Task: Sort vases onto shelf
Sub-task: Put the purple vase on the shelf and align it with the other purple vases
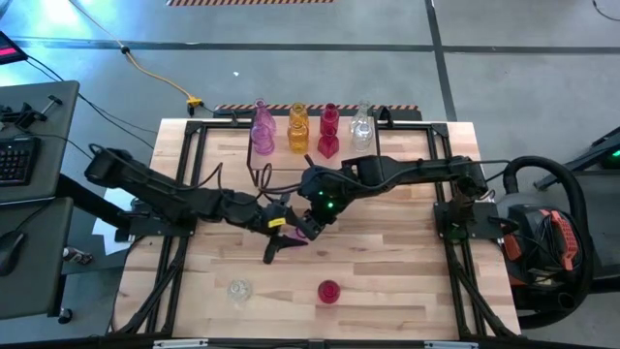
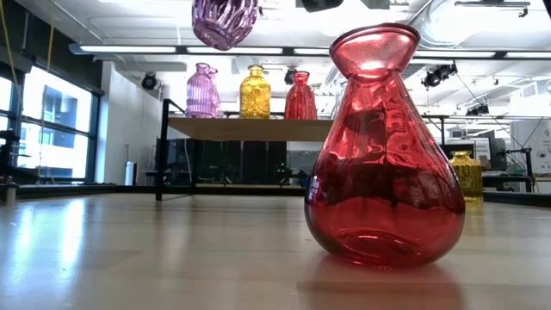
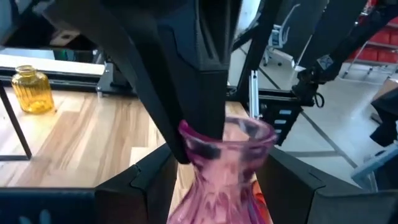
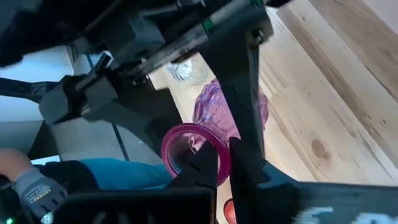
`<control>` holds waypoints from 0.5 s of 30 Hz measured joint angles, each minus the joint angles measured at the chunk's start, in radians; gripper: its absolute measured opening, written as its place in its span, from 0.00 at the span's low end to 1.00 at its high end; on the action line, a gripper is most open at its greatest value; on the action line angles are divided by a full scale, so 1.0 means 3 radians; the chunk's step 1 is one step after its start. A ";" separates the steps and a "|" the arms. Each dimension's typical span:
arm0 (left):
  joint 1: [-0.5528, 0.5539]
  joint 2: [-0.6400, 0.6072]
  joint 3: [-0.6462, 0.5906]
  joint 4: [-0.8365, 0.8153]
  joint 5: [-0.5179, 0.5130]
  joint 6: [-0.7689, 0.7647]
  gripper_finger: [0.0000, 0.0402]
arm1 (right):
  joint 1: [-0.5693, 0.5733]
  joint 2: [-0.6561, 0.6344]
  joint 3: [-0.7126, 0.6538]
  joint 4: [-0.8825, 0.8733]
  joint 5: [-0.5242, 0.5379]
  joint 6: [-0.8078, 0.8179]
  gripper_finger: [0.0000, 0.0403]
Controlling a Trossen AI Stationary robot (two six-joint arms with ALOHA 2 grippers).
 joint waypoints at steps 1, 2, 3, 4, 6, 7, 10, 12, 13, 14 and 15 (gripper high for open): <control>0.0001 0.0015 0.0012 -0.0011 0.0004 0.0000 0.49 | 0.0000 0.0000 0.0000 -0.0003 0.0000 -0.0001 0.00; 0.0000 0.0029 0.0019 -0.0017 0.0022 0.0001 0.49 | 0.0001 0.0000 0.0000 -0.0014 0.0000 -0.0003 0.00; -0.0001 0.0042 0.0025 -0.0009 0.0032 0.0001 0.48 | 0.0005 0.0000 0.0000 -0.0033 -0.0001 -0.0003 0.00; -0.0001 0.0043 0.0025 -0.0020 0.0032 0.0001 0.48 | 0.0008 0.0000 0.0000 -0.0050 -0.0002 -0.0003 0.00; 0.0000 0.0041 0.0025 -0.0030 0.0037 0.0000 0.45 | 0.0016 0.0000 0.0000 -0.0094 -0.0003 -0.0025 0.00; 0.0000 0.0041 0.0025 -0.0032 0.0035 0.0000 0.43 | 0.0025 0.0000 0.0000 -0.0114 -0.0003 -0.0035 0.00; 0.0000 0.0042 0.0025 -0.0035 0.0036 -0.0004 0.37 | 0.0029 0.0000 0.0000 -0.0139 -0.0004 -0.0061 0.00; 0.0000 0.0041 0.0025 -0.0050 0.0033 -0.0001 0.32 | 0.0028 0.0000 0.0000 -0.0139 -0.0006 -0.0060 0.00; 0.0000 0.0040 0.0025 -0.0058 0.0033 0.0001 0.31 | 0.0028 0.0001 0.0000 -0.0141 -0.0006 -0.0060 0.00; 0.0000 0.0040 0.0025 -0.0065 0.0033 0.0003 0.29 | 0.0025 0.0002 0.0000 -0.0143 -0.0006 -0.0060 0.00; -0.0001 0.0040 0.0025 -0.0069 0.0033 0.0003 0.29 | 0.0022 0.0003 0.0000 -0.0144 -0.0006 -0.0060 0.00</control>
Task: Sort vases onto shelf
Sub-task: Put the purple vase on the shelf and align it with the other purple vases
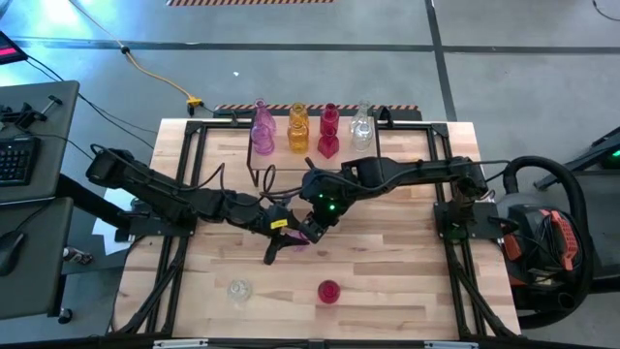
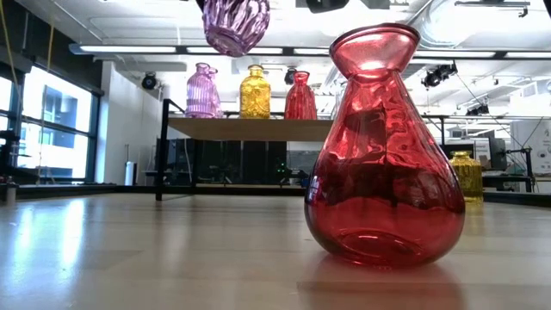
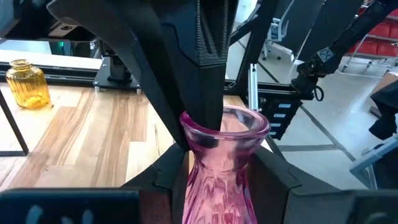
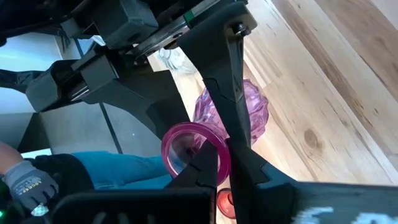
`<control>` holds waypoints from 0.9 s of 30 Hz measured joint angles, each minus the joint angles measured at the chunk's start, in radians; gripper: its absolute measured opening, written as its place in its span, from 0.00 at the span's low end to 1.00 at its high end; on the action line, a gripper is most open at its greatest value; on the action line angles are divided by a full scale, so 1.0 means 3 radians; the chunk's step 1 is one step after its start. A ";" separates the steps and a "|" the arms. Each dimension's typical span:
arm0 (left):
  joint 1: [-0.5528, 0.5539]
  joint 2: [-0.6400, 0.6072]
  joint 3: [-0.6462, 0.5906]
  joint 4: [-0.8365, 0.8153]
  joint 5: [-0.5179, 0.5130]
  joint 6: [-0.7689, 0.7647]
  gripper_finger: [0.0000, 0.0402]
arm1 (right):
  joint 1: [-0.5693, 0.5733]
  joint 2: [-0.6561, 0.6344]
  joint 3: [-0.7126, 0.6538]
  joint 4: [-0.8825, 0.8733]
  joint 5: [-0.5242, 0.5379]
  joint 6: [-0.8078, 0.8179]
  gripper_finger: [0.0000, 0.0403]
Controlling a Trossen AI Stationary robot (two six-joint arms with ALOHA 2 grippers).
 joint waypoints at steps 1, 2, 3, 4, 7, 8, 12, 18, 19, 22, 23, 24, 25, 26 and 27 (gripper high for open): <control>0.0000 -0.0001 0.0000 -0.0005 -0.0001 0.0000 0.29 | -0.0001 0.0002 0.0000 0.0000 0.0000 -0.0007 0.00; 0.0000 -0.0002 0.0000 -0.0009 -0.0003 0.0000 0.29 | -0.0004 0.0002 0.0000 0.0000 0.0000 -0.0023 0.00; 0.0000 -0.0001 0.0000 -0.0008 -0.0007 0.0000 0.29 | -0.0007 0.0002 0.0000 0.0000 -0.0001 -0.0026 0.00; 0.0000 -0.0002 0.0000 -0.0008 -0.0009 0.0000 0.29 | -0.0007 0.0002 0.0000 0.0000 -0.0001 -0.0028 0.00; 0.0000 -0.0003 0.0000 -0.0011 -0.0009 0.0001 0.30 | -0.0007 0.0002 0.0000 0.0002 -0.0012 -0.0079 0.00; 0.0000 -0.0003 0.0000 -0.0011 -0.0009 0.0001 0.30 | -0.0007 0.0002 0.0000 0.0003 -0.0020 -0.0116 0.00; 0.0000 -0.0003 0.0000 -0.0015 -0.0008 0.0006 0.30 | -0.0007 0.0002 -0.0001 0.0016 -0.0023 -0.0190 0.01; 0.0000 -0.0005 0.0000 -0.0018 -0.0006 0.0004 0.30 | -0.0005 0.0002 -0.0003 0.0061 -0.0008 -0.0254 0.13; 0.0001 -0.0005 0.0000 -0.0025 -0.0008 0.0004 0.30 | -0.0005 0.0002 -0.0003 0.0064 0.0019 -0.0224 0.16; 0.0003 -0.0005 0.0000 -0.0038 -0.0034 0.0001 0.30 | -0.0034 0.0002 -0.0003 0.0065 0.0013 -0.0185 0.23; 0.0004 -0.0005 0.0000 -0.0045 -0.0037 0.0001 0.30 | -0.0043 0.0002 -0.0003 0.0066 -0.0017 -0.0183 0.25; 0.0005 -0.0005 0.0000 -0.0060 -0.0042 0.0001 0.30 | -0.0052 0.0002 -0.0003 0.0070 -0.0041 -0.0183 0.27; 0.0005 -0.0005 0.0000 -0.0068 -0.0041 0.0001 0.30 | -0.0058 0.0002 -0.0003 0.0070 -0.0081 -0.0182 0.28; 0.0005 -0.0005 0.0001 -0.0077 -0.0043 0.0001 0.30 | -0.0064 0.0002 -0.0003 0.0071 -0.0125 -0.0183 0.28; 0.0009 -0.0005 0.0004 -0.0082 -0.0037 0.0001 0.30 | -0.0068 0.0002 -0.0003 0.0074 -0.0164 -0.0182 0.29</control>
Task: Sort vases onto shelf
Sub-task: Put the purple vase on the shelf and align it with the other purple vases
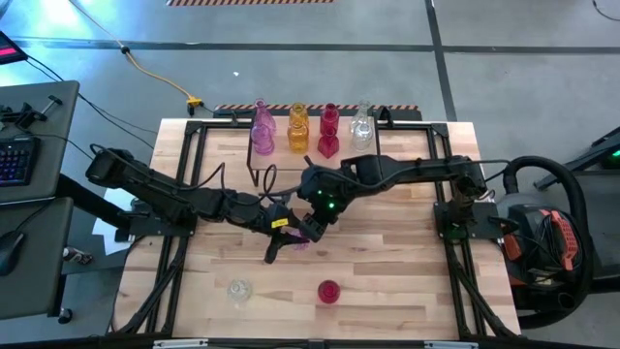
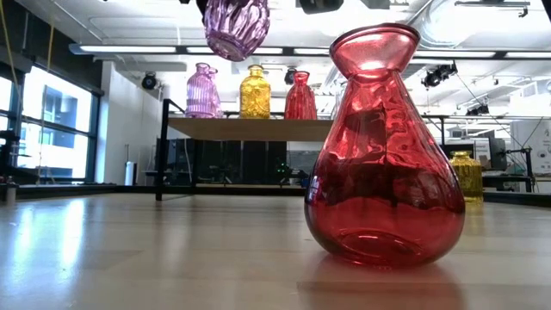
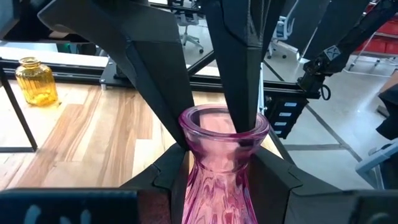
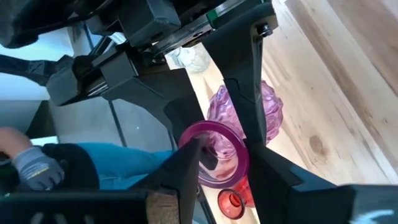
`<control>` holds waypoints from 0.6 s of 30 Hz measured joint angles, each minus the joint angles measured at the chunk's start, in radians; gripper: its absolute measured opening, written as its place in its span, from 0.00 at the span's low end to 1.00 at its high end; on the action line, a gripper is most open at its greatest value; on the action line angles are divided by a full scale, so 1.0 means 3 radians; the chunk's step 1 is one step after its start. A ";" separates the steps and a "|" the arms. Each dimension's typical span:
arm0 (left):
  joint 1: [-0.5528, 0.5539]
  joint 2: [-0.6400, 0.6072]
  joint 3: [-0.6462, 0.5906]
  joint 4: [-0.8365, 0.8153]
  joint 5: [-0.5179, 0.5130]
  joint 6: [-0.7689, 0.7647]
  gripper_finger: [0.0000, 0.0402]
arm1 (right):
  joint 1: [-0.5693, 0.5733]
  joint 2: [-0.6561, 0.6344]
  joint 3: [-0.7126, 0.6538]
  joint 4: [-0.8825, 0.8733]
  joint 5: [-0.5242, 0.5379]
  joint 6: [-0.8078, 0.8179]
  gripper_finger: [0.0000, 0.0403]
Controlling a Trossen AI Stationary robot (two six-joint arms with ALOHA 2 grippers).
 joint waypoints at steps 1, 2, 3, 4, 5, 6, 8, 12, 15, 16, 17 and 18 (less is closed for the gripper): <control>0.0012 0.0000 0.0000 -0.0001 0.0016 0.0000 0.30 | -0.0005 0.0000 0.0000 0.0001 -0.0033 -0.0001 0.29; 0.0018 0.0000 0.0000 -0.0003 0.0019 0.0000 0.30 | -0.0011 0.0000 0.0000 0.0000 -0.0050 -0.0001 0.29; 0.0030 0.0000 0.0000 -0.0005 0.0021 0.0000 0.30 | -0.0018 0.0000 0.0000 -0.0004 -0.0057 -0.0001 0.29; 0.0040 0.0000 0.0000 -0.0008 0.0026 0.0000 0.30 | -0.0022 -0.0004 0.0000 -0.0011 -0.0060 -0.0009 0.29; 0.0056 0.0000 0.0000 -0.0008 0.0032 0.0001 0.30 | -0.0030 -0.0008 0.0000 -0.0017 -0.0071 -0.0015 0.29; 0.0071 0.0000 0.0000 -0.0005 0.0038 0.0003 0.30 | -0.0046 -0.0015 0.0000 -0.0017 -0.0111 -0.0017 0.29; 0.0095 -0.0013 0.0003 0.0003 0.0038 0.0001 0.30 | -0.0087 -0.0044 -0.0004 -0.0021 -0.0211 -0.0017 0.29; 0.0144 -0.0055 0.0007 -0.0020 0.0024 -0.0003 0.30 | -0.0176 -0.0152 -0.0004 -0.0058 -0.0262 -0.0057 0.30; 0.0189 -0.0057 -0.0023 -0.0189 0.0030 -0.0014 0.30 | -0.0257 -0.0285 0.0004 -0.0069 -0.0312 -0.0191 0.30; 0.0213 -0.0075 -0.0027 -0.0233 0.0027 -0.0015 0.30 | -0.0283 -0.0334 0.0008 -0.0085 -0.0314 -0.0244 0.30; 0.0239 -0.0096 -0.0022 -0.0223 0.0001 -0.0015 0.30 | -0.0308 -0.0382 0.0008 -0.0085 -0.0309 -0.0305 0.30; 0.0264 -0.0110 -0.0007 -0.0219 -0.0046 -0.0015 0.30 | -0.0336 -0.0420 0.0007 -0.0085 -0.0308 -0.0364 0.30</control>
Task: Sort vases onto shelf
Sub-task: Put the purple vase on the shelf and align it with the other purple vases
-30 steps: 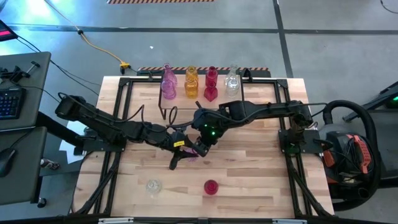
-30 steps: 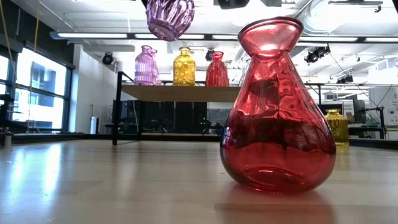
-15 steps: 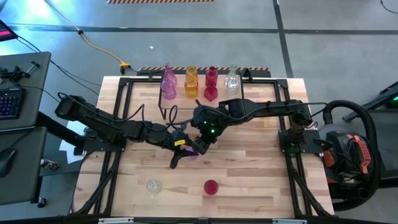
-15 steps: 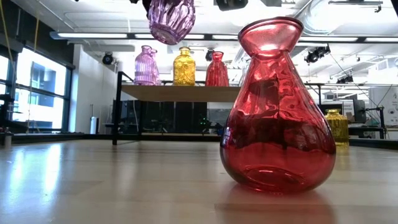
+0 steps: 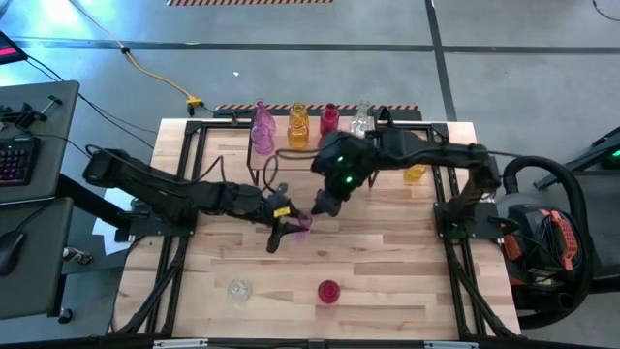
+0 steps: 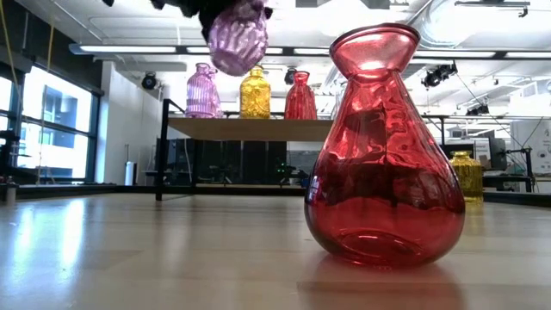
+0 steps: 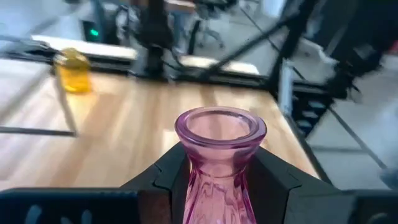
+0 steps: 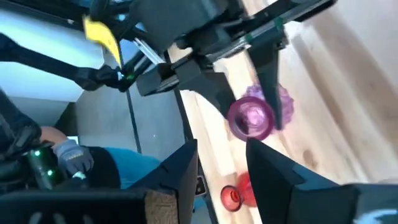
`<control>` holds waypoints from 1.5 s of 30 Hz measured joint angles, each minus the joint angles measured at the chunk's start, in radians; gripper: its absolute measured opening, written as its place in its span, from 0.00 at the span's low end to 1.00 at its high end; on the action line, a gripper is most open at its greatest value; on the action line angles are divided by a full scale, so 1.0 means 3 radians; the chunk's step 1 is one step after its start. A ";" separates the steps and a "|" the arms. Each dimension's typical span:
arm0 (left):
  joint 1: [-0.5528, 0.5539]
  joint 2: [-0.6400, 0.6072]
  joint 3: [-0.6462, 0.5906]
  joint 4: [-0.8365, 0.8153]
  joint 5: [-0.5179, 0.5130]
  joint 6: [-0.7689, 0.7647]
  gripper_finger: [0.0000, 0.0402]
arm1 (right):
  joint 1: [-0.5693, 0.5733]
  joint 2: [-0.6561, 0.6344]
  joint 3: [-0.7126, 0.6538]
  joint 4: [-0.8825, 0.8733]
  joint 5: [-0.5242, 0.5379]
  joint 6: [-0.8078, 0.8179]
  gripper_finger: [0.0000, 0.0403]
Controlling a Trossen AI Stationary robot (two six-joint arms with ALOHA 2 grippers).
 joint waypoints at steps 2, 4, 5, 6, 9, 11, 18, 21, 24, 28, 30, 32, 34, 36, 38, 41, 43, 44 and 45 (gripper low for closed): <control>0.0052 -0.0037 -0.0002 -0.0105 -0.0076 -0.0047 0.30 | -0.0063 -0.0092 -0.0001 -0.0012 0.0013 -0.0103 0.30; 0.0103 -0.0033 -0.0011 -0.0136 -0.0129 -0.0075 0.30 | -0.0125 -0.0214 -0.0001 -0.0034 0.0048 -0.0218 0.30; 0.0126 -0.0035 -0.0011 -0.0124 -0.0170 -0.0077 0.30 | -0.0156 -0.0268 -0.0001 -0.0045 0.0084 -0.0272 0.30; 0.0148 -0.0058 -0.0011 -0.0108 -0.0219 -0.0077 0.30 | -0.0185 -0.0323 -0.0001 -0.0050 0.0106 -0.0339 0.30; 0.0183 -0.0121 0.0002 -0.0054 -0.0432 -0.0076 0.29 | -0.0281 -0.0471 -0.0003 -0.0111 0.0120 -0.0514 0.30; 0.0183 -0.0192 -0.0007 -0.0163 -0.0616 -0.0070 0.28 | -0.0340 -0.0588 -0.0003 -0.0134 0.0130 -0.0609 0.30; 0.0204 -0.0670 -0.0006 -0.0729 -0.1343 -0.0075 0.29 | -0.0499 -0.0988 -0.0003 -0.0353 0.0477 -0.0990 0.30; 0.0201 -0.0920 -0.0002 -0.0833 -0.1600 -0.0078 0.29 | -0.0554 -0.1130 -0.0003 -0.0435 0.0670 -0.1155 0.30; 0.0201 -0.1123 -0.0002 -0.0902 -0.1899 -0.0073 0.29 | -0.0609 -0.1237 -0.0003 -0.0472 0.0809 -0.1284 0.30; 0.0201 -0.1295 -0.0030 -0.0956 -0.2286 -0.0051 0.28 | -0.0669 -0.1354 -0.0003 -0.0506 0.0869 -0.1429 0.30; 0.0201 -0.1345 -0.0095 -0.0936 -0.2396 -0.0128 0.28 | -0.0683 -0.1389 -0.0003 -0.0548 0.0870 -0.1488 0.30; 0.0187 -0.1347 -0.0165 -0.0913 -0.2470 -0.0233 0.29 | -0.0689 -0.1406 -0.0003 -0.0603 0.0870 -0.1543 0.30; 0.0148 -0.1334 -0.0236 -0.0932 -0.2555 -0.0274 0.29 | -0.0689 -0.1417 -0.0003 -0.0676 0.0870 -0.1601 0.30; 0.0106 -0.1278 -0.0282 -0.0859 -0.2701 -0.0227 0.28 | -0.0689 -0.1418 -0.0003 -0.0747 0.0868 -0.1657 0.30; 0.0061 -0.1243 -0.0365 -0.0755 -0.2927 -0.0182 0.28 | -0.0689 -0.1413 -0.0005 -0.0823 0.0868 -0.1672 0.30; 0.0008 -0.1214 -0.0519 -0.0432 -0.3188 -0.0111 0.29 | -0.0689 -0.1409 -0.0005 -0.0865 0.0868 -0.1673 0.30; -0.0012 -0.1207 -0.0645 -0.0186 -0.3256 -0.0071 0.29 | -0.0689 -0.1408 -0.0005 -0.0869 0.0867 -0.1670 0.29; -0.0021 -0.1206 -0.0716 -0.0081 -0.3281 -0.0071 0.29 | -0.0689 -0.1408 -0.0005 -0.0869 0.0867 -0.1670 0.29; -0.0021 -0.1205 -0.0782 0.0029 -0.3291 -0.0068 0.29 | -0.0689 -0.1408 -0.0005 -0.0868 0.0867 -0.1670 0.29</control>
